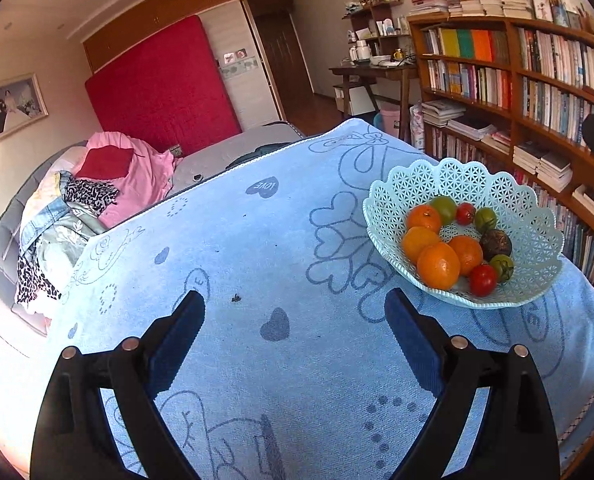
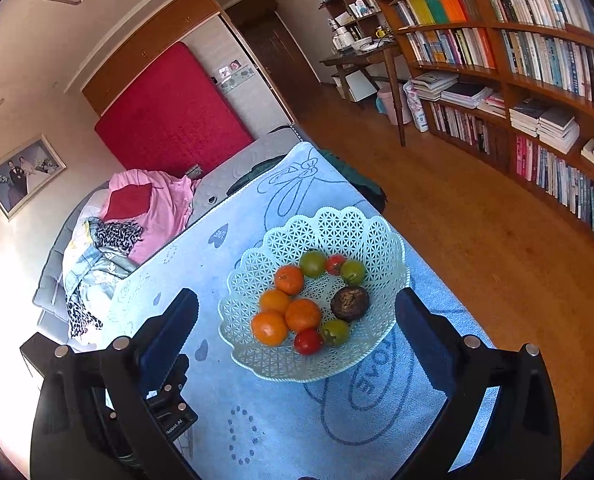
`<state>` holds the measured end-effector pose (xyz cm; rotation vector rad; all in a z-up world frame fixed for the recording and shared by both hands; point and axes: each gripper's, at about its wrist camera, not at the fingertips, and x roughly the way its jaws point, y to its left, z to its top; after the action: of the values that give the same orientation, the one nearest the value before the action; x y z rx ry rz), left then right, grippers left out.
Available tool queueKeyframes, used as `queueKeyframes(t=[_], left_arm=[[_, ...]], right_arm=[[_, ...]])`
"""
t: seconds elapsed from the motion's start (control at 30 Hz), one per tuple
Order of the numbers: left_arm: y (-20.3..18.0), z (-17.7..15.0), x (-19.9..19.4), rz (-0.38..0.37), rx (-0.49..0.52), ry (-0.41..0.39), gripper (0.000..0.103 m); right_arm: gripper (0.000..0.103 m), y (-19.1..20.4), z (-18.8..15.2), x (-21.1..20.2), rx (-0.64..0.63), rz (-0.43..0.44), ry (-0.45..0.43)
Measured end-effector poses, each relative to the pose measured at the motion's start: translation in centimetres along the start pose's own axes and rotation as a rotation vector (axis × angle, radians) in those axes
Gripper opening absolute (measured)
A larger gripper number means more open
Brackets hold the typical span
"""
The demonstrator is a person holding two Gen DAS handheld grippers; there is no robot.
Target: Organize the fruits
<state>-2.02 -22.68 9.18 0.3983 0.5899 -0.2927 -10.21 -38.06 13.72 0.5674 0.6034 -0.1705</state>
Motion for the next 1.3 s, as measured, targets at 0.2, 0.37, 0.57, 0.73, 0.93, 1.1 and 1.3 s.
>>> queueKeyframes(t=[0.2,0.37,0.57,0.73,0.93,1.1,1.3], left_arm=[[-0.1,0.1,-0.7,0.029,-0.001,-0.022,0.091],[-0.4,0.0,-1.1,0.072,0.019,-0.035,0.091],[-0.2,0.1,-1.5,0.093,0.019,-0.057,0.091],[-0.2,-0.1,-1.5,0.096,0.019,-0.06,0.091],[-0.1,-0.1,-1.7,0.094,0.023,-0.066,0.096],[-0.5,-0.2,-2.0,0.098,0.038,-0.086,0.098],[-0.4,-0.3,-1.5,0.102,0.038,-0.072,0.098]], right_arm=[[0.1,1.0,-2.2,0.5,-0.126,-0.053,0.04],[0.1,1.3,-2.8,0.8,-0.19,-0.087,0.045],[0.1,1.6,-3.4,1.9,-0.272,-0.152,0.068],[0.1,1.9,-3.9,2.7,-0.304,-0.149,0.089],[0.1,2.9,-4.6,3.0,-0.385,-0.167,0.101],[0.1,3.3,-5.0,3.3,-0.422,-0.191,0.101],[0.1,3.4,-5.0,3.2,-0.441,-0.213,0.095]])
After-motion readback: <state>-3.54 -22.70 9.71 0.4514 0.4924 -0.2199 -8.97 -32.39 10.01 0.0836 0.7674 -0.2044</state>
